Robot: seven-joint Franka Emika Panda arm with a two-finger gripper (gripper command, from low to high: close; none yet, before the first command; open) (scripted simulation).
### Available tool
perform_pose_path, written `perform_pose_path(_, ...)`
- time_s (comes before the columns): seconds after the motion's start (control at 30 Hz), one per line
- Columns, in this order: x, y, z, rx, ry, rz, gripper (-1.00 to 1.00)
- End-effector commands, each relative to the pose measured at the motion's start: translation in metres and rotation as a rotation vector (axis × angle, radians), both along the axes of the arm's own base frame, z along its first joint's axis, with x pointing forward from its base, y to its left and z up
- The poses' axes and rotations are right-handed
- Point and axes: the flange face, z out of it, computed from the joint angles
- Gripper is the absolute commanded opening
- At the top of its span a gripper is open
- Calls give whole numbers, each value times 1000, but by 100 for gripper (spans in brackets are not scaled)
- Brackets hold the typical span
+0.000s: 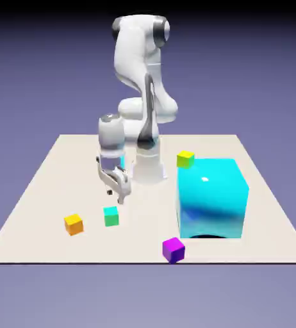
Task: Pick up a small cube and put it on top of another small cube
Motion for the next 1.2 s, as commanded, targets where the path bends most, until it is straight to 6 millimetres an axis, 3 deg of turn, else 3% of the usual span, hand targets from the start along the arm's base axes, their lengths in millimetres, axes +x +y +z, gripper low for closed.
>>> perform_pose_path(0.0, -8, -6, -11, 5, 39, -65, 0)
perform_pose_path(0.37, -9, -13, -47, -41, 63, -71, 0)
perform_pose_path(0.67, -9, -5, -82, 5, 44, -73, 0)
perform_pose_path(0.7, -9, -5, -82, 5, 44, -73, -100)
perform_pose_path(1.17, -9, -12, -28, -31, 56, -72, -100)
